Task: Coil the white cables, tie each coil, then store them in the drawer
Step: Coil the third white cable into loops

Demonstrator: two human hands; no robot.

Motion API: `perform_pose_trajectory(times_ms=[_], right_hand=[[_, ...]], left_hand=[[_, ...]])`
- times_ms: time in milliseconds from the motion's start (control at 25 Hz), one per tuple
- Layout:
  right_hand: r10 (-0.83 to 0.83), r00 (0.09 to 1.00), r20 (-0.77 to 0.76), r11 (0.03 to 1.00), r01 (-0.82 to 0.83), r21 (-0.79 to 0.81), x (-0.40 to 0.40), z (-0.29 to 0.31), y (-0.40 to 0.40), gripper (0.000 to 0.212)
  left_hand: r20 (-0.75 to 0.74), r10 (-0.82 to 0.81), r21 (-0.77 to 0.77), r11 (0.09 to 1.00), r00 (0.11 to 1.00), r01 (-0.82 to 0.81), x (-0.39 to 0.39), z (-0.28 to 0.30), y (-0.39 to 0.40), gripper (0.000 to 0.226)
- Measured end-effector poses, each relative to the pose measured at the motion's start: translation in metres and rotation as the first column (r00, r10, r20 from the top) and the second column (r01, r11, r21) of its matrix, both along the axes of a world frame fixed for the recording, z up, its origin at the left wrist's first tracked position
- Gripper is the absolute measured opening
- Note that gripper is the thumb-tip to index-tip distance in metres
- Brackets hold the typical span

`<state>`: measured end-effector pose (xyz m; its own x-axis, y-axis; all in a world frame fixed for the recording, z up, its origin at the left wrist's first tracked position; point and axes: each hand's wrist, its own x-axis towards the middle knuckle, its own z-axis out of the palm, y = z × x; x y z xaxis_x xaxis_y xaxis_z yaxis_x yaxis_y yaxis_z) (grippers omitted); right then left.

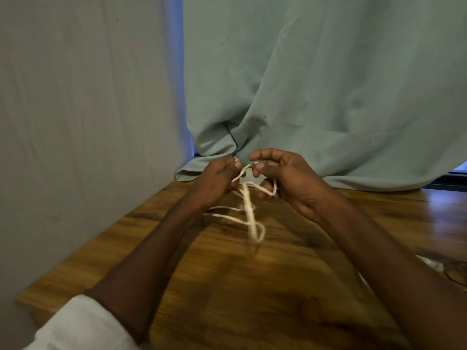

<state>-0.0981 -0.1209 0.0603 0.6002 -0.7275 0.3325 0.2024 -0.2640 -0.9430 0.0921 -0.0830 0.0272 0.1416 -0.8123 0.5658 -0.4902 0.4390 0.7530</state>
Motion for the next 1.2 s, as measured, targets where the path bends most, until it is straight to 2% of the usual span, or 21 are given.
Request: perform_pose_trajectory(times_ms=[80, 160, 200, 280, 360, 440, 480, 520, 600, 680, 760, 800, 880, 920, 960, 1040, 1080, 1120, 1200], right_hand=[[0.023, 1.000, 0.016, 1.000, -0.022, -0.015, -0.002, -0.001, -0.003, 0.022], [-0.040, 0.998, 0.054, 0.998, 0.042, -0.037, -0.009, 0.003, -0.007, 0.020], [-0.086, 0.992, 0.089, 0.996, 0.088, -0.019, -0.015, 0.006, -0.010, 0.019], [-0.120, 0.981, 0.151, 0.992, 0.114, 0.050, -0.022, 0.009, -0.017, 0.015], [-0.071, 0.979, 0.190, 0.987, 0.042, 0.156, -0.024, 0.010, -0.019, 0.016], [-0.054, 0.988, 0.147, 0.981, 0.025, 0.193, -0.025, 0.014, -0.016, 0.019], [-0.078, 0.992, 0.102, 0.986, 0.062, 0.155, -0.027, 0.017, -0.016, 0.018], [-0.118, 0.991, 0.069, 0.989, 0.111, 0.101, -0.030, 0.021, -0.015, 0.016], [-0.208, 0.977, 0.048, 0.978, 0.209, -0.017, -0.034, 0.028, -0.012, 0.012], [-0.335, 0.941, 0.034, 0.911, 0.333, -0.242, -0.031, 0.029, -0.008, 0.009], [-0.412, 0.903, 0.121, 0.784, 0.419, -0.458, -0.021, 0.025, 0.002, 0.009], [-0.412, 0.886, 0.210, 0.697, 0.456, -0.553, -0.015, 0.021, 0.008, 0.010], [-0.356, 0.847, 0.395, 0.444, 0.525, -0.726, -0.006, 0.017, 0.022, 0.015], [-0.302, 0.846, 0.439, 0.318, 0.524, -0.790, -0.003, 0.015, 0.026, 0.016], [-0.249, 0.875, 0.415, 0.239, 0.471, -0.849, 0.000, 0.013, 0.027, 0.017], [-0.268, 0.952, 0.150, 0.251, 0.219, -0.943, 0.003, 0.003, 0.019, 0.020], [-0.356, 0.934, -0.040, 0.290, 0.069, -0.954, 0.005, -0.006, 0.010, 0.022], [-0.462, 0.861, -0.214, 0.337, -0.053, -0.940, 0.005, -0.017, 0.001, 0.028], [-0.535, 0.728, -0.429, 0.442, -0.192, -0.876, 0.004, -0.038, -0.015, 0.041]], left_hand=[[-0.041, -0.063, 0.096, 0.993, 0.997, 0.067, -0.004, 0.004, 0.004, 0.045], [-0.053, -0.126, 0.144, 0.981, 0.991, 0.133, -0.005, 0.010, 0.011, 0.060], [-0.059, -0.176, 0.150, 0.972, 0.983, 0.183, -0.005, 0.013, 0.013, 0.059], [-0.078, -0.295, 0.157, 0.940, 0.952, 0.304, -0.007, 0.015, 0.015, 0.042], [-0.133, -0.391, 0.188, 0.892, 0.911, 0.410, -0.006, 0.017, 0.016, 0.028], [-0.218, -0.422, 0.197, 0.864, 0.880, 0.463, -0.003, 0.018, 0.016, 0.024], [-0.246, -0.397, 0.205, 0.870, 0.884, 0.448, -0.002, 0.018, 0.017, 0.025], [-0.255, -0.333, 0.222, 0.894, 0.908, 0.390, 0.000, 0.018, 0.017, 0.026], [-0.197, -0.119, 0.260, 0.951, 0.973, 0.169, 0.001, 0.017, 0.012, 0.032], [0.030, 0.201, 0.232, 0.951, 0.979, -0.203, 0.007, 0.013, 0.004, 0.038], [0.279, 0.509, 0.104, 0.827, 0.814, -0.553, 0.014, 0.007, 0.000, 0.037], [0.325, 0.590, 0.064, 0.766, 0.739, -0.639, 0.017, 0.005, 0.000, 0.035], [0.350, 0.651, 0.056, 0.704, 0.674, -0.708, 0.018, 0.003, 0.001, 0.033], [0.356, 0.643, 0.083, 0.702, 0.678, -0.708, 0.018, 0.003, 0.000, 0.030], [0.340, 0.614, 0.127, 0.720, 0.712, -0.682, 0.018, 0.005, 0.000, 0.027], [0.213, 0.527, 0.225, 0.793, 0.823, -0.566, 0.015, 0.010, 0.001, 0.024], [0.112, 0.487, 0.273, 0.823, 0.866, -0.498, 0.012, 0.011, 0.002, 0.025], [-0.002, 0.454, 0.320, 0.844, 0.891, -0.430, 0.010, 0.013, 0.003, 0.027], [-0.236, 0.364, 0.407, 0.879, 0.901, -0.248, 0.010, 0.016, 0.006, 0.032]])
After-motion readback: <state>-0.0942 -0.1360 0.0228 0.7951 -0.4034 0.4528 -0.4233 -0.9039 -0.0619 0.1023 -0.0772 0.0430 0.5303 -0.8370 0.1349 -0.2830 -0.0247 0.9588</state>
